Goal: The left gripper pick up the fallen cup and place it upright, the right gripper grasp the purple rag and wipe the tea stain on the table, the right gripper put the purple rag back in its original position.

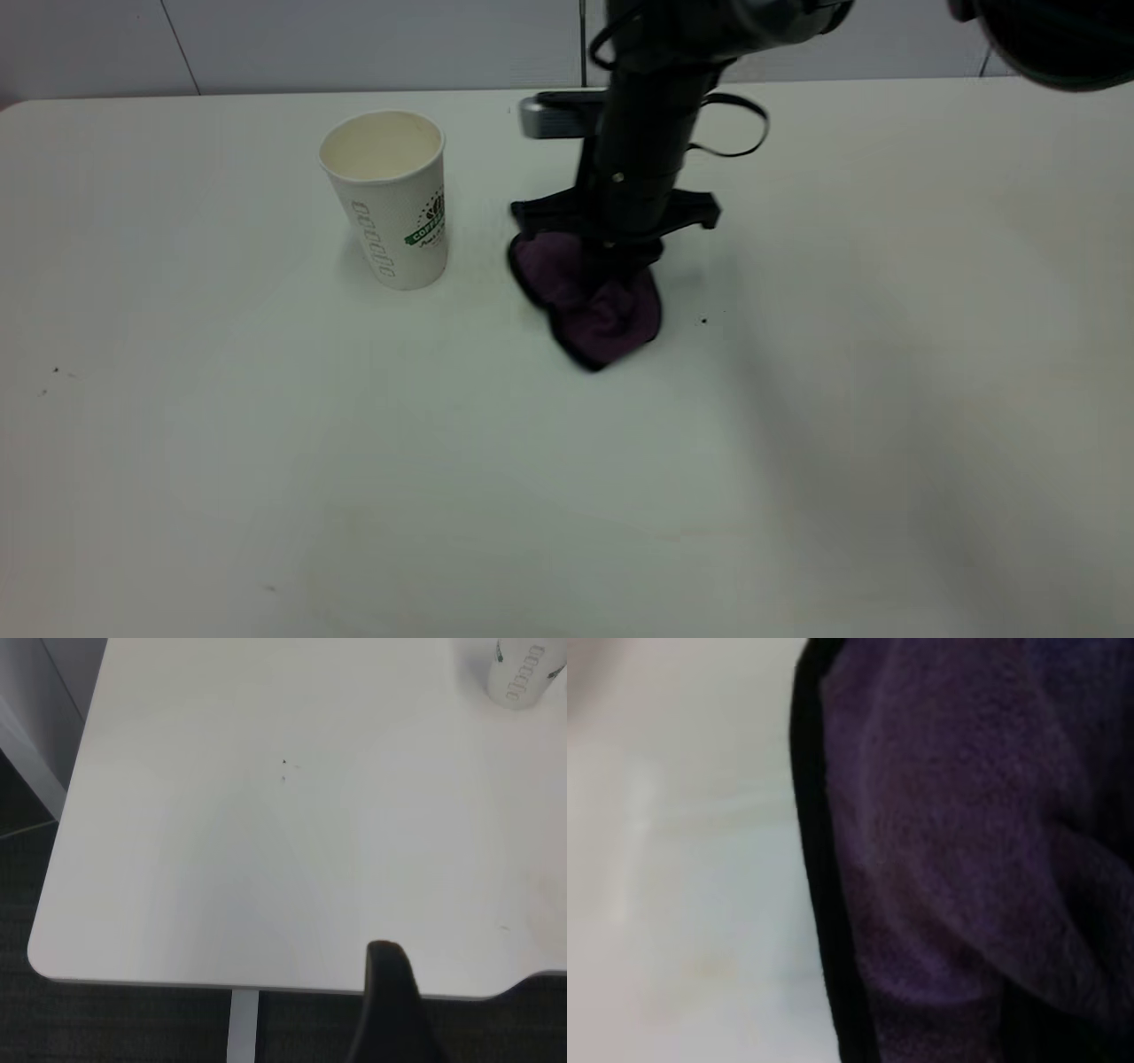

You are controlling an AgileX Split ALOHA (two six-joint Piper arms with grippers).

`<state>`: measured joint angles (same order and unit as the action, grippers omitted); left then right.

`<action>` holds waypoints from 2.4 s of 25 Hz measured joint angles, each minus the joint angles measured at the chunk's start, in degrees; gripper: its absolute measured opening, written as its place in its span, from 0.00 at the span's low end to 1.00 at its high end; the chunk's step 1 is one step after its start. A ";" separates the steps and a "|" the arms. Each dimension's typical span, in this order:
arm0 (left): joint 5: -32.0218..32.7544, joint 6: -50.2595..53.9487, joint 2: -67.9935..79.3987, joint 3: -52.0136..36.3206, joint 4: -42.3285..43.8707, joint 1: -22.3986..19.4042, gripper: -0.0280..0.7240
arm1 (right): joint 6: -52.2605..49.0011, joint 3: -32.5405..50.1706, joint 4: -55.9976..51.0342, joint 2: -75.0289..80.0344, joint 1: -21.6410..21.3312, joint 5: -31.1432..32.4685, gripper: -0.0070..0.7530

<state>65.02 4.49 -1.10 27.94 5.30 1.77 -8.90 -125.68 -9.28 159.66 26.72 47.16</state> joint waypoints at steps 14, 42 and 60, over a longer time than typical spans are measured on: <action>0.00 -0.06 0.00 0.00 0.00 0.00 0.73 | 4.47 -0.06 9.28 -0.43 -22.03 11.53 0.14; 0.00 -0.06 0.00 0.00 0.00 0.00 0.73 | 12.55 1.26 9.28 -20.88 -26.60 22.35 0.97; 0.00 0.01 0.00 0.00 0.00 0.00 0.73 | 15.34 44.70 6.77 -76.89 -21.86 23.54 0.96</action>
<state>65.02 4.50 -1.10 27.94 5.30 1.77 6.44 -80.98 -2.51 82.77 4.86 70.70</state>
